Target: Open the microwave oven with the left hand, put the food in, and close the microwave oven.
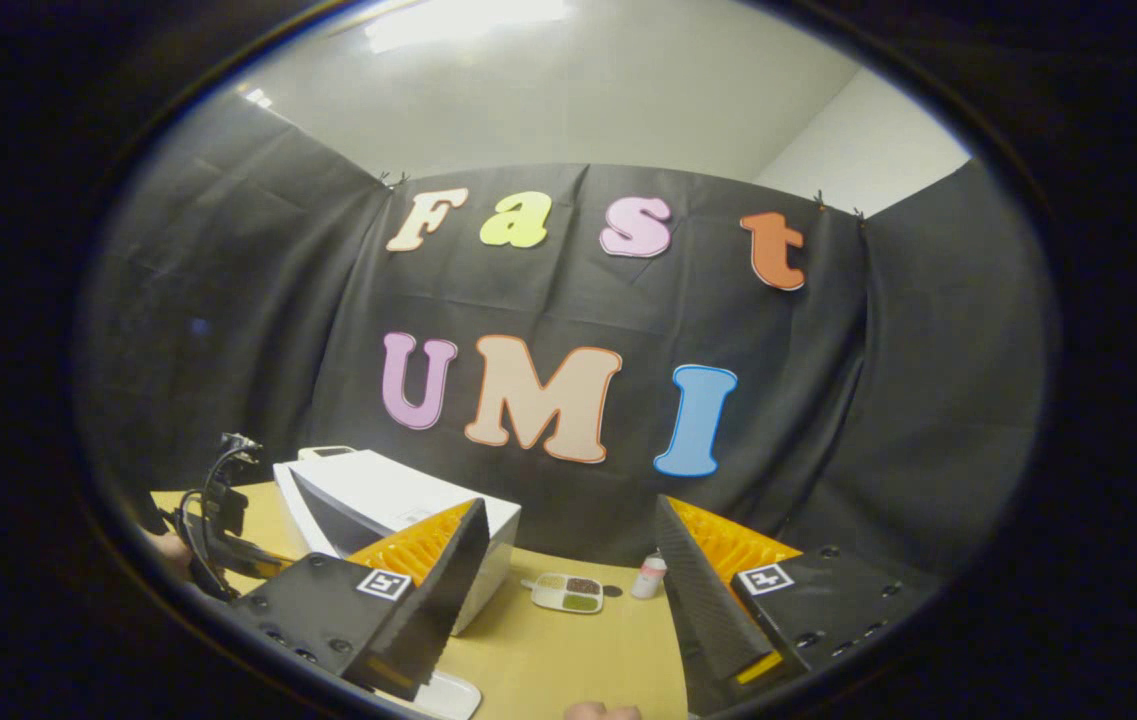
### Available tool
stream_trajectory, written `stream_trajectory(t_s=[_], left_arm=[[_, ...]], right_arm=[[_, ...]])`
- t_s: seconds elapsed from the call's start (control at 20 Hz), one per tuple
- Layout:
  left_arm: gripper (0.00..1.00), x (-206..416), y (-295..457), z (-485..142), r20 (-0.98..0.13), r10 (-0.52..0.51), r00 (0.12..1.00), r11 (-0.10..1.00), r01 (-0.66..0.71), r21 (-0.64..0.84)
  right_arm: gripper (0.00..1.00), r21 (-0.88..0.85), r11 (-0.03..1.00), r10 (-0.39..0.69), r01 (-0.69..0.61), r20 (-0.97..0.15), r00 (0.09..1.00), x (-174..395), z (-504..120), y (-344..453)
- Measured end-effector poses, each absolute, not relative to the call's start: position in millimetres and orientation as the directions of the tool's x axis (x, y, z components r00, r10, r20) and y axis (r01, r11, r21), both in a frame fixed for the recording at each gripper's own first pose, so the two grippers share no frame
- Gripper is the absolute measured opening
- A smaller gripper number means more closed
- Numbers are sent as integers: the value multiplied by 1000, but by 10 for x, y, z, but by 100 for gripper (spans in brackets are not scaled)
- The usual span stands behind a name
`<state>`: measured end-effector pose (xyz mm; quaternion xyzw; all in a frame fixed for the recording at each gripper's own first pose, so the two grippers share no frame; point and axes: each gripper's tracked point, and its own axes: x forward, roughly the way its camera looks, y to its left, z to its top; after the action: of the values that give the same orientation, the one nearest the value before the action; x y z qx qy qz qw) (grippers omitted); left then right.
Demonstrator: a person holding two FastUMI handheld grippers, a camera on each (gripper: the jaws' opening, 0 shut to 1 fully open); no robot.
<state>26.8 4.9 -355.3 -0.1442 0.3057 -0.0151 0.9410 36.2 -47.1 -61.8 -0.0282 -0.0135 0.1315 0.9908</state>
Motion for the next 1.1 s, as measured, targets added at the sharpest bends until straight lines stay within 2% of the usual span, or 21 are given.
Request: stream_trajectory(t_s=[0.8, 0.85, 0.95, 1.0, 1.1], left_arm=[[0, 1078, 3, -3487, -529, -128, 839, 971, -3, -239], [1, 1109, -11, -3476, -526, -131, 840, 970, -2, -244], [0, 1162, -40, -3464, -525, -130, 841, 970, -3, -245], [0, 1156, -51, -3481, -530, -131, 838, 969, -5, -247], [1, 1173, -81, -3515, -533, -140, 834, 968, 1, -252]], right_arm=[[96, -61, 976, 213, -210, 54, 976, 372, -302, -575], [100, -63, 976, 210, -207, 50, 976, 375, -311, -592], [100, -69, 978, 202, -199, 45, 978, 386, -318, -608], [96, -70, 979, 197, -194, 48, 979, 391, -309, -631], [96, -62, 981, 188, -184, 53, 981, 398, -272, -647]])
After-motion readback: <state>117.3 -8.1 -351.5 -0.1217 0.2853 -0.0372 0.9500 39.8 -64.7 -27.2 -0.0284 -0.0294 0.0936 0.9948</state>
